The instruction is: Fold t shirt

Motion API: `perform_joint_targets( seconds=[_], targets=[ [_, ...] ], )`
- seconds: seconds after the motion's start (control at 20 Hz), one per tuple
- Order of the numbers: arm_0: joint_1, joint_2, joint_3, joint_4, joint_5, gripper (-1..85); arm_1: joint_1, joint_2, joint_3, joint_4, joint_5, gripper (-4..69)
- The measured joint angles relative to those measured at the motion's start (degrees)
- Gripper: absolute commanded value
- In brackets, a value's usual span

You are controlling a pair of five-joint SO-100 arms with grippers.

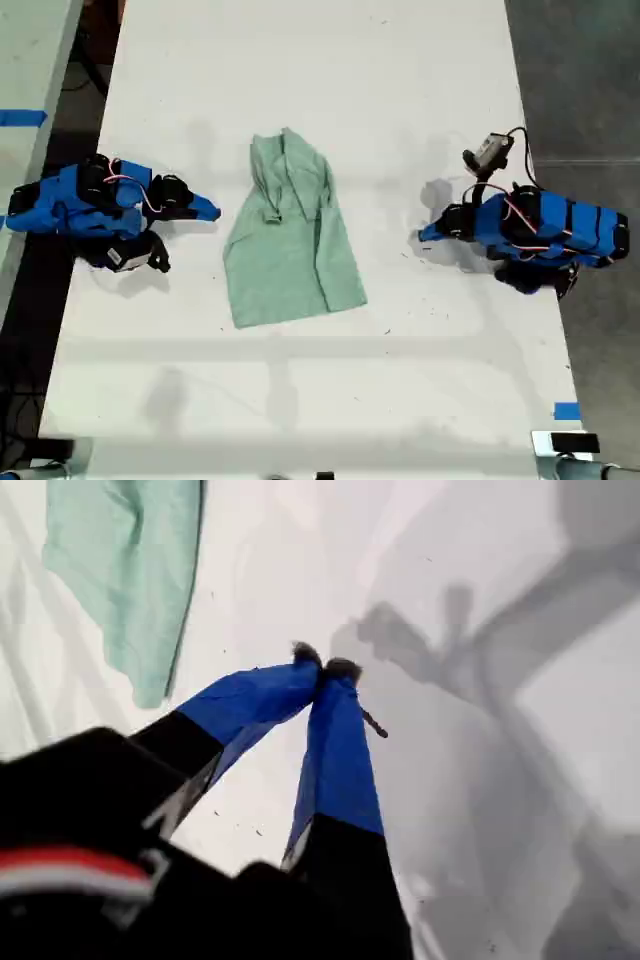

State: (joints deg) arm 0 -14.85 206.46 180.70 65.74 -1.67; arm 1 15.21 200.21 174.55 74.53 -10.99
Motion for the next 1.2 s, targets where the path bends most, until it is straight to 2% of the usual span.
perform_joint_targets(
  seconds=[0.25, 0.45, 0.65, 0.75, 0.85, 0.9, 0.95, 1.0, 1.2],
  targets=[
    [1.49, 0.00, 0.79, -1.49, -0.44, -0.2, 0.00, 0.00, 0.00, 0.00, 0.00, 1.4],
    [1.93, -2.55, -3.34, 1.32, -4.39, -0.2, 0.00, 0.00, 0.00, 0.00, 0.00, 1.4],
    [10.28, -24.26, -18.37, 1.67, -12.04, -0.2, 0.00, 0.00, 0.00, 0.00, 0.00, 1.4],
    [13.45, -41.57, -31.64, 5.71, -15.21, -0.2, 0.00, 0.00, 0.00, 0.00, 0.00, 1.4],
    [15.64, -60.21, -47.64, 13.01, -17.75, -0.2, 0.00, 0.00, 0.00, 0.09, 0.00, 1.4],
    [16.08, -69.70, -55.46, 16.00, -18.19, 3.8, 0.00, 0.00, 0.00, 0.09, 0.00, 1.4],
    [16.26, -78.13, -61.35, 17.14, -18.54, 13.1, 0.00, 0.00, 0.00, 0.09, 0.00, 1.4],
    [16.96, -85.17, -65.74, 17.14, -18.98, 16.9, 0.00, 0.00, 0.00, 0.09, 0.00, 1.4],
    [21.18, -101.07, -68.99, 11.69, -22.41, 18.6, 0.00, 0.00, 0.00, 0.09, 0.00, 1.4]
  ],
)
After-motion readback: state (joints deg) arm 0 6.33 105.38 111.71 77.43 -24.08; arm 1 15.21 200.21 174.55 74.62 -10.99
